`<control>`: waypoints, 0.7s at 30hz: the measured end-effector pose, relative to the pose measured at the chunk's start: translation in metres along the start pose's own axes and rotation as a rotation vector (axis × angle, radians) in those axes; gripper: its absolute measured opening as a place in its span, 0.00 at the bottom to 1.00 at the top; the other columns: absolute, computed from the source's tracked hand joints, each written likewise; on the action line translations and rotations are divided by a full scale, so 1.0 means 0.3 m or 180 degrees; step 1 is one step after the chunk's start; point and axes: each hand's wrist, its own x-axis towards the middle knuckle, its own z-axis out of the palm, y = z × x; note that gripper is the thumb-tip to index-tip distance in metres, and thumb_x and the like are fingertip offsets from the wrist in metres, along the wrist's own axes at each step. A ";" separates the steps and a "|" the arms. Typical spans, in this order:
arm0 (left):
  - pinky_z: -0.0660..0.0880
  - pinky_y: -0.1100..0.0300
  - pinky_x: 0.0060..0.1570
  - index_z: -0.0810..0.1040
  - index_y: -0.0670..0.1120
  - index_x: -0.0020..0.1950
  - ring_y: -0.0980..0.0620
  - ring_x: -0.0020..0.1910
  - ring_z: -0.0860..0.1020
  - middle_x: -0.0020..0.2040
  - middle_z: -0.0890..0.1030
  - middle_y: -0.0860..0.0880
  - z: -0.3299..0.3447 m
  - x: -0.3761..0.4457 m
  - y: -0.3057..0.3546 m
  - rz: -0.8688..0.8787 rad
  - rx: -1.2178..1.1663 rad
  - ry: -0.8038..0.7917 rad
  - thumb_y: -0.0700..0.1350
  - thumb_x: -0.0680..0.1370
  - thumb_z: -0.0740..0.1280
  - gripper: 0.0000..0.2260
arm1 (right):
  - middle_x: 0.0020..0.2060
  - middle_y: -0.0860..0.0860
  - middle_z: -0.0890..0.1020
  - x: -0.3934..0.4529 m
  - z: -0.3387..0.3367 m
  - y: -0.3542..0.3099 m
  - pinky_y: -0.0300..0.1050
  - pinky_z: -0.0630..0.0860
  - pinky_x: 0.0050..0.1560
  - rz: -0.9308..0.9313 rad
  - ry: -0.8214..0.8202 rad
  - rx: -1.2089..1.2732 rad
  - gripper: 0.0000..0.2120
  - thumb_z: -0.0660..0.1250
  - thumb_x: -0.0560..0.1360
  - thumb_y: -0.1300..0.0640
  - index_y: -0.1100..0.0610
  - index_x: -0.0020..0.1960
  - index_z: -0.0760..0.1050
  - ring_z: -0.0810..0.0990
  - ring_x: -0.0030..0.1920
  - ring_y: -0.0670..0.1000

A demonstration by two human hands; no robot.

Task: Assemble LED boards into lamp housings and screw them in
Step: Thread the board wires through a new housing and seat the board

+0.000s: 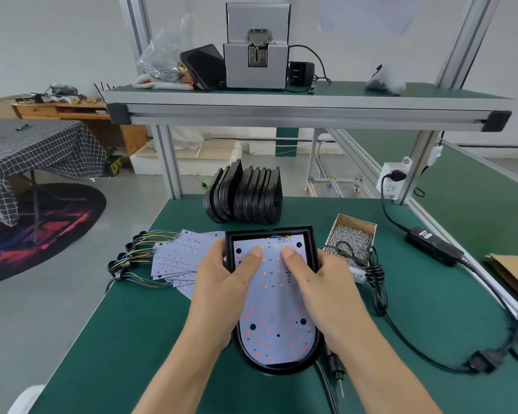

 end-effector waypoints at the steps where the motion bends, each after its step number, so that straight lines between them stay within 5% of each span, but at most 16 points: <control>1: 0.81 0.39 0.58 0.83 0.53 0.55 0.46 0.53 0.86 0.52 0.88 0.49 0.000 0.000 0.000 0.0023 0.0005 -0.0001 0.50 0.77 0.72 0.07 | 0.32 0.49 0.75 0.000 -0.002 0.000 0.47 0.70 0.38 -0.0033 -0.0014 -0.0040 0.22 0.69 0.80 0.44 0.63 0.43 0.75 0.72 0.33 0.49; 6: 0.82 0.41 0.57 0.83 0.54 0.54 0.48 0.53 0.86 0.52 0.88 0.50 0.006 -0.001 0.001 0.0139 0.0085 -0.0030 0.47 0.80 0.71 0.04 | 0.32 0.48 0.77 0.000 -0.009 0.000 0.47 0.72 0.39 0.0007 -0.0034 -0.0001 0.19 0.67 0.82 0.46 0.59 0.40 0.75 0.73 0.34 0.50; 10: 0.81 0.40 0.59 0.83 0.57 0.54 0.48 0.54 0.86 0.52 0.87 0.52 0.012 -0.003 0.004 0.0199 0.0145 -0.0017 0.51 0.78 0.70 0.06 | 0.24 0.41 0.67 -0.001 -0.011 0.002 0.35 0.64 0.28 -0.0001 0.0075 0.0000 0.23 0.69 0.81 0.46 0.48 0.29 0.70 0.65 0.27 0.45; 14: 0.79 0.40 0.62 0.83 0.57 0.56 0.48 0.57 0.85 0.55 0.87 0.53 0.012 -0.006 0.008 0.0201 0.0134 -0.0067 0.49 0.80 0.68 0.07 | 0.24 0.42 0.68 0.002 -0.014 0.009 0.34 0.65 0.27 -0.0021 0.0064 0.0039 0.20 0.71 0.80 0.46 0.52 0.33 0.71 0.66 0.26 0.46; 18: 0.80 0.40 0.59 0.83 0.56 0.55 0.47 0.55 0.85 0.53 0.87 0.52 0.009 -0.004 0.009 0.0238 0.0191 -0.0017 0.52 0.78 0.69 0.07 | 0.29 0.47 0.73 0.005 -0.015 0.006 0.43 0.69 0.34 -0.0064 -0.0017 -0.0033 0.21 0.69 0.81 0.46 0.61 0.38 0.73 0.71 0.31 0.48; 21: 0.81 0.39 0.57 0.83 0.57 0.52 0.46 0.51 0.85 0.48 0.87 0.52 0.008 -0.002 0.005 0.0322 0.0378 0.0097 0.52 0.77 0.72 0.05 | 0.31 0.49 0.75 0.004 -0.009 0.005 0.48 0.71 0.38 -0.0039 -0.0009 -0.0026 0.20 0.67 0.83 0.47 0.57 0.36 0.72 0.72 0.34 0.49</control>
